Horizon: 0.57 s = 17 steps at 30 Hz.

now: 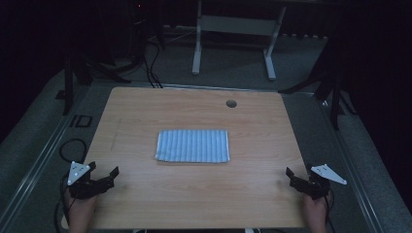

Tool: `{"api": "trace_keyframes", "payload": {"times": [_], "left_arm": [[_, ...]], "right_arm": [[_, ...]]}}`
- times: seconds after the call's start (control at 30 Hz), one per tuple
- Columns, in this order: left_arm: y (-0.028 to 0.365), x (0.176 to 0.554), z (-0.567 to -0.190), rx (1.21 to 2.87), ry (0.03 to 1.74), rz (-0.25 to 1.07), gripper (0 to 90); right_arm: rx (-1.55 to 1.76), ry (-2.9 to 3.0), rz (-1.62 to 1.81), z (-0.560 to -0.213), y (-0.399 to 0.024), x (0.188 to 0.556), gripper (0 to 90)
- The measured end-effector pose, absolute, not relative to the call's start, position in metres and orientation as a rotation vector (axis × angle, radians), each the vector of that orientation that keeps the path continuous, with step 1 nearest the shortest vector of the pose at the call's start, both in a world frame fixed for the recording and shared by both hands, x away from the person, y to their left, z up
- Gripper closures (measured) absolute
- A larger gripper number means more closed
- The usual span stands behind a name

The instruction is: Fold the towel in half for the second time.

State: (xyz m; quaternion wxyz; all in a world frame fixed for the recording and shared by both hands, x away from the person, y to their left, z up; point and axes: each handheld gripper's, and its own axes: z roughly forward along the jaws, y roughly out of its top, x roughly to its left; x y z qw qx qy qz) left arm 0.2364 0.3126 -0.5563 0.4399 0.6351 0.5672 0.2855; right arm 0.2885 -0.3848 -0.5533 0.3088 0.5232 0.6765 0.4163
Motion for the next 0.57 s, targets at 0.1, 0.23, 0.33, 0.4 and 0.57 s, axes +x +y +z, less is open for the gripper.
{"api": "trace_keyframes", "payload": {"times": [0.1,0.23,0.33,0.4,0.57], "left_arm": [[0.3112,0.2365,-0.5572,1.587,1.410,0.716,7.7],[0.3107,0.2365,-0.5582,1.587,1.410,0.719,7.7],[0.3114,0.2362,-0.5586,1.581,1.414,0.712,7.7],[0.3117,0.2360,-0.5590,1.578,1.415,0.710,7.7],[0.3119,0.2356,-0.5591,1.571,1.410,0.709,7.7]], "right_arm": [[1.382,1.778,1.102,-0.5532,-0.3849,0.2883,11.9],[1.395,1.785,1.107,-0.5532,-0.3856,0.2893,11.9],[1.407,1.781,1.122,-0.5533,-0.3874,0.2896,11.9],[1.413,1.777,1.125,-0.5533,-0.3882,0.2898,11.9],[1.409,1.783,1.116,-0.5533,-0.3872,0.2901,11.9]]}}
